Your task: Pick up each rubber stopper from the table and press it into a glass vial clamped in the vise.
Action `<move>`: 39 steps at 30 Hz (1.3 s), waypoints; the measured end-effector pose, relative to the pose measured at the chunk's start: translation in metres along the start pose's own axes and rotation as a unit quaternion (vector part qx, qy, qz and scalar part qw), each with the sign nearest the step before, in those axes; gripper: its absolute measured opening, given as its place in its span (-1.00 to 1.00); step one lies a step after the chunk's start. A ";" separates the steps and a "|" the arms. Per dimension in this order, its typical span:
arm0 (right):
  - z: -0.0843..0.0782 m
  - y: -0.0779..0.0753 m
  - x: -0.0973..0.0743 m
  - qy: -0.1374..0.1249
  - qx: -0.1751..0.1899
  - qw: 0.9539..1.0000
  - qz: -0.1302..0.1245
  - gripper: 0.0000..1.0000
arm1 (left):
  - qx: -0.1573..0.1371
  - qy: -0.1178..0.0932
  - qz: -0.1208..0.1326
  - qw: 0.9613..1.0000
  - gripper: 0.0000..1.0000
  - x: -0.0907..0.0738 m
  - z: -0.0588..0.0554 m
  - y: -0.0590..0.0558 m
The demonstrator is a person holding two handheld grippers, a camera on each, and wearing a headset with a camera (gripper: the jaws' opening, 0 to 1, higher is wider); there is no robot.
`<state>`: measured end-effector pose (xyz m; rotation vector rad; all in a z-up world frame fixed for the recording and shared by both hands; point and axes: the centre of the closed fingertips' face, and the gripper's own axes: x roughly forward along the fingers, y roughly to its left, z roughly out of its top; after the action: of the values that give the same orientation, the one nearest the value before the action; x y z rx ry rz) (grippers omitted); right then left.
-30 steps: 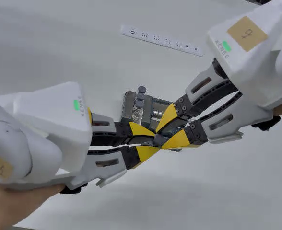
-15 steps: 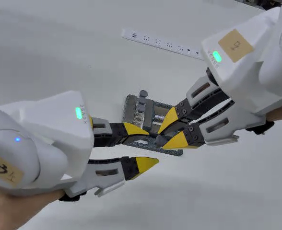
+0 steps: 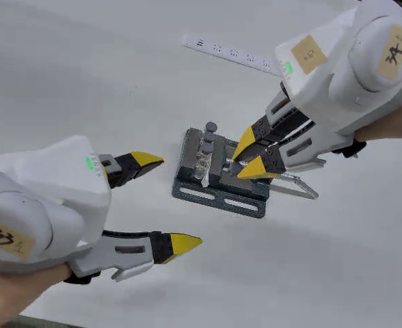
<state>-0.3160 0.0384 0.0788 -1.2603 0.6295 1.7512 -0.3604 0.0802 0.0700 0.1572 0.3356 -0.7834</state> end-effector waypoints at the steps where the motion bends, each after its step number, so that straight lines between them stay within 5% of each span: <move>1: 0.000 -0.002 0.001 0.003 -0.006 1.000 0.002 -0.90 | 0.001 0.003 0.004 1.000 0.44 -0.001 -0.002 0.002; 10: -0.007 -0.024 0.022 0.040 -0.078 0.996 0.023 -0.91 | -0.019 0.023 0.042 0.999 0.98 -0.006 -0.015 0.019; 22: -0.009 -0.032 0.047 0.054 -0.123 0.990 0.047 -0.92 | -0.034 0.024 0.047 0.998 0.97 -0.011 -0.020 0.017; 39: -0.013 -0.030 0.049 0.067 -0.150 0.985 0.055 -0.92 | -0.046 0.024 0.043 0.998 0.90 -0.009 -0.023 0.013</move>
<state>-0.2892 0.0608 0.0308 -1.5858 0.5327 1.9172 -0.3627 0.1014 0.0522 0.1040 0.4065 -0.6796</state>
